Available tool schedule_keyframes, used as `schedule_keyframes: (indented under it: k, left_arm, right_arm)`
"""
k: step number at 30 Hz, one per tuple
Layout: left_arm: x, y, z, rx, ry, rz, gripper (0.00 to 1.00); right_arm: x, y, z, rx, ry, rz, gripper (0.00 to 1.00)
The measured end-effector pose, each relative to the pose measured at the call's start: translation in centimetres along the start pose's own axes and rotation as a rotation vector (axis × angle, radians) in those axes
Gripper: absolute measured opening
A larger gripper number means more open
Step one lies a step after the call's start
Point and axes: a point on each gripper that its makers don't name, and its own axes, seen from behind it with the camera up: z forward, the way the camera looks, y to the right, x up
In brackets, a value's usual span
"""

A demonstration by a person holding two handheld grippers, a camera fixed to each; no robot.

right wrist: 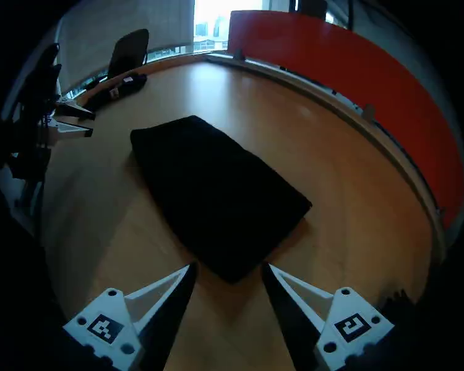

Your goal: Fold towel

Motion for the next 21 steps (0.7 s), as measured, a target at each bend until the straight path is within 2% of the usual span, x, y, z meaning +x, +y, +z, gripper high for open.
schedule_keyframes:
  k: [7, 17, 21]
  left_arm:
    - [-0.7, -0.4, -0.5, 0.014, 0.019, -0.01, 0.99]
    - [-0.7, -0.6, -0.9, 0.024, 0.067, -0.026, 0.99]
    - [-0.8, -0.8, -1.1, 0.029, 0.074, -0.033, 0.99]
  right_arm:
    - [-0.2, -0.3, 0.1, 0.016, -0.017, 0.0, 0.67]
    - [-0.9, -0.4, 0.2, 0.023, -0.04, 0.01, 0.59]
    - [-1.2, -0.3, 0.0, 0.025, -0.047, 0.017, 0.48]
